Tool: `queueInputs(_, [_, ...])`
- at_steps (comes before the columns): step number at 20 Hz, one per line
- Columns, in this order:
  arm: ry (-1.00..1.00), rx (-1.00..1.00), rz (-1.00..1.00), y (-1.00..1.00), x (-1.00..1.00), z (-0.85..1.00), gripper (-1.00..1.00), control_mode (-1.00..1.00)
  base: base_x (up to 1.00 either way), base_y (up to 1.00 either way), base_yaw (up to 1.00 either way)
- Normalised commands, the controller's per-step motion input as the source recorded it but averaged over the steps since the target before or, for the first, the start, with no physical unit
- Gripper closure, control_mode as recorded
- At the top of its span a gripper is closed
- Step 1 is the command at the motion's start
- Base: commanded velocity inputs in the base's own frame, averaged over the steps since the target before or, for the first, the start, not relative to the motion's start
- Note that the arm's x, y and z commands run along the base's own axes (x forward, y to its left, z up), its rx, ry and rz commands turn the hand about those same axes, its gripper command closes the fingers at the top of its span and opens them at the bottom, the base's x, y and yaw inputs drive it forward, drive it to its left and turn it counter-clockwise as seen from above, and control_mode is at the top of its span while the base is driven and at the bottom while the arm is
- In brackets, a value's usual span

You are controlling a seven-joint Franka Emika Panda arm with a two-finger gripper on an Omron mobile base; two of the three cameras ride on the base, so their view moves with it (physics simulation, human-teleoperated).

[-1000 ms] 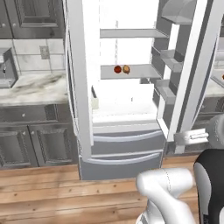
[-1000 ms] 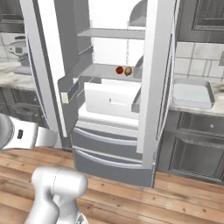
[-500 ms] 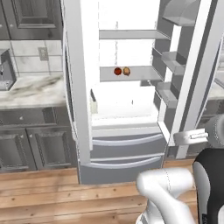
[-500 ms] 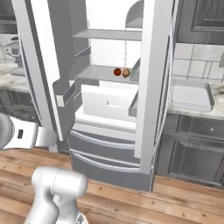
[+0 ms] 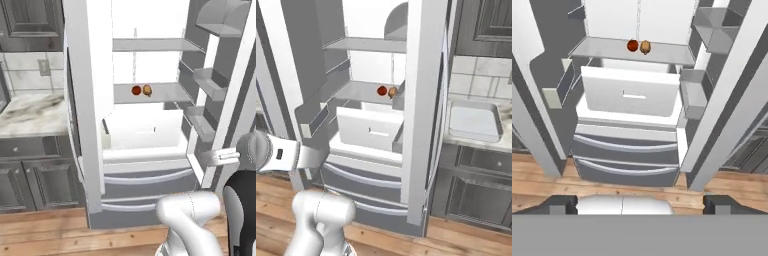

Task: Place one tomato and one chicken drumstick in each tupperware on the nearby counter, to pack two identical lunches.

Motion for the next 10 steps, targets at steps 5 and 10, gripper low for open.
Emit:
queueInputs(5, [0.0,0.0,0.0,0.0,0.0,0.0,-1.0,1.0,0.85,0.0,0.0])
queueInputs(10, [0.0,0.0,0.0,0.0,0.0,0.0,-1.0,1.0,0.8,0.0,0.0])
